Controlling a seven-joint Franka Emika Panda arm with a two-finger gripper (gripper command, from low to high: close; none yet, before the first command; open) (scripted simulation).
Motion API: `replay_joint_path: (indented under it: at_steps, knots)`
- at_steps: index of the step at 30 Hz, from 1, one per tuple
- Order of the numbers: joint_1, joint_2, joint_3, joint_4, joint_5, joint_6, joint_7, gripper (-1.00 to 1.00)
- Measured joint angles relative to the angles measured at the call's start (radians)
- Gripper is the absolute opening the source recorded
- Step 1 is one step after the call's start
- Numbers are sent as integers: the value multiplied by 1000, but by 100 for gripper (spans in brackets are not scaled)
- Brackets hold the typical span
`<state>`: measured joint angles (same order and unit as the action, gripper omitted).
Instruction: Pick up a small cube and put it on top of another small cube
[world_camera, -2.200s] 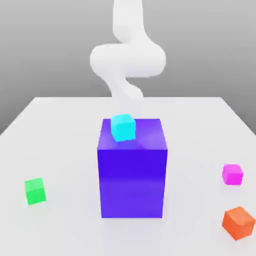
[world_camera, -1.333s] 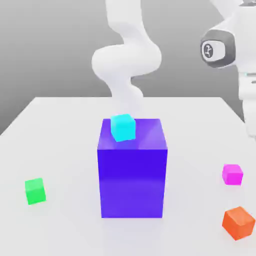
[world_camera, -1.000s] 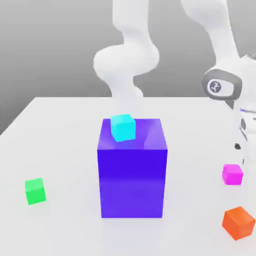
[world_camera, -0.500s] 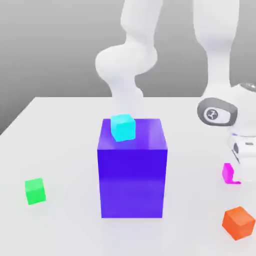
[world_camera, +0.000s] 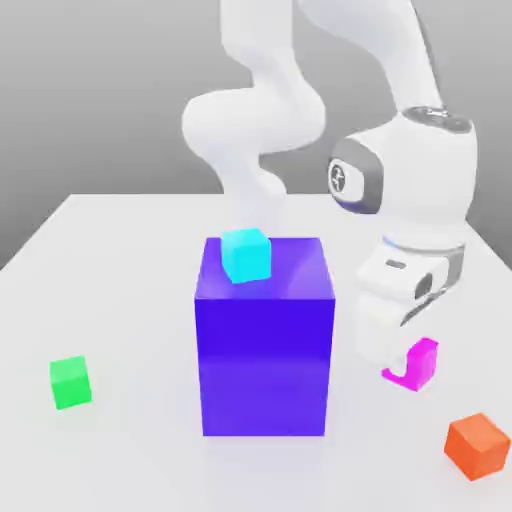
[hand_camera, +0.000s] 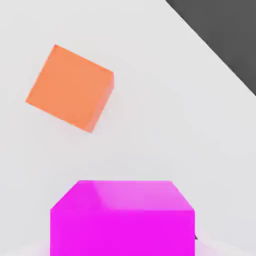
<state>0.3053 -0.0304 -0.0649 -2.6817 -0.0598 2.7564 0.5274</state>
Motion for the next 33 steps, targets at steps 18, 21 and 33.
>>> replay_joint_path:
  at_steps: [18,21,33]
  knots:
    - [-604,-48,-379,-15,-1,-86,314,-100]
    - [-603,-32,-383,-25,11,-98,307,-100]
    - [-567,50,-392,-2,117,-39,230,-100]
